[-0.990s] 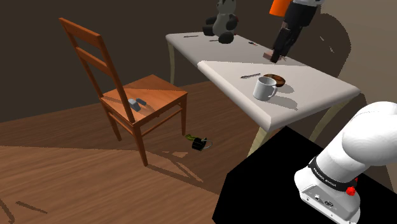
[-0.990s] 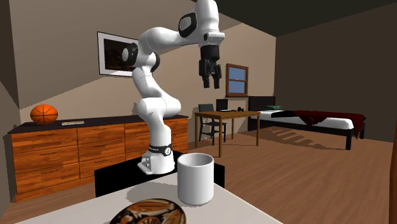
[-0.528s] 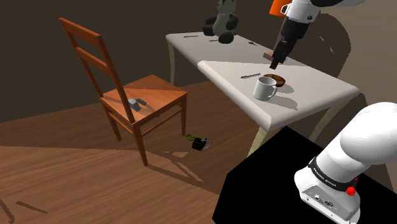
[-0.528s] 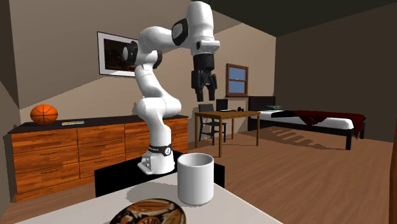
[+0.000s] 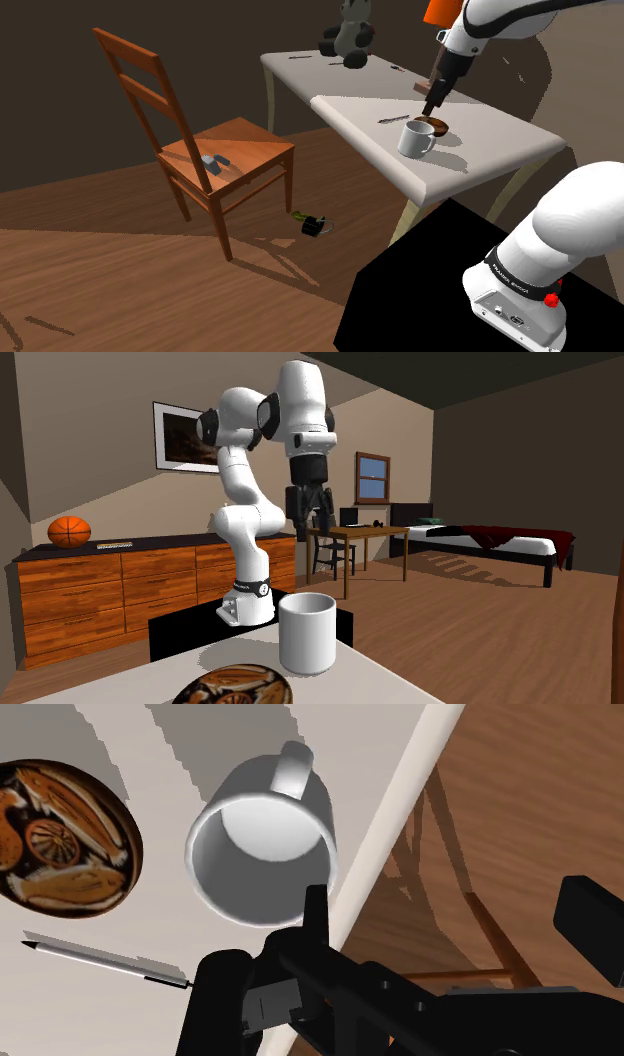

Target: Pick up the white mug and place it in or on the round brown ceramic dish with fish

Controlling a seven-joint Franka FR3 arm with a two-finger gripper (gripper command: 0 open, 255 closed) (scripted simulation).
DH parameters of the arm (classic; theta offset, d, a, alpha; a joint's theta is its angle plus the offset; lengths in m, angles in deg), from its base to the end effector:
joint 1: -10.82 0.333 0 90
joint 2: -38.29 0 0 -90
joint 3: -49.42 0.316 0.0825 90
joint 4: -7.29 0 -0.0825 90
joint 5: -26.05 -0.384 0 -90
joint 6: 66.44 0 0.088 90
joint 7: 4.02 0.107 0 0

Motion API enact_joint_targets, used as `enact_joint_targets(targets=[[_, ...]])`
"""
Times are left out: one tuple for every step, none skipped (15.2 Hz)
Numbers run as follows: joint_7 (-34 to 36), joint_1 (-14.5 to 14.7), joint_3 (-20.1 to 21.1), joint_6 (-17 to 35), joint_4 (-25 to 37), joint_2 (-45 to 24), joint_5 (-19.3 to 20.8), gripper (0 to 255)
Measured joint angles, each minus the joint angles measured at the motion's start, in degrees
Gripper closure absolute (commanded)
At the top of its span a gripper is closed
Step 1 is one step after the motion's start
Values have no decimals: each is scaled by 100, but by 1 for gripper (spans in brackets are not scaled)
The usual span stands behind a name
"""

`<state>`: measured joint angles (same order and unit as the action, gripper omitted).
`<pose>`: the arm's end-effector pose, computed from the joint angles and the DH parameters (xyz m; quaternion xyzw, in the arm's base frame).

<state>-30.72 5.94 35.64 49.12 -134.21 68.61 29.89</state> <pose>0.3741 -0.1358 0.4792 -0.9943 -0.0974 -0.0413 0.0153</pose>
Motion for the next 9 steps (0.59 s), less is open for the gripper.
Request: enact_joint_targets(targets=[[-124,-12,-103,131,38,-165,3,0],[-249,-9,-207,275,120,-388,-14,0],[-398,-29,-327,439,127,-562,-16,0],[-535,-38,-431,557,181,-733,-34,0],[-696,-45,-552,711,232,-939,-67,0],[-860,-47,-669,862,296,-1160,-116,0],[-981,-30,-745,939,414,-1360,-182,0],[-1117,-27,-828,1003,520,-1534,-245,0],[-1271,-23,-918,1133,583,-1742,-330,0]])
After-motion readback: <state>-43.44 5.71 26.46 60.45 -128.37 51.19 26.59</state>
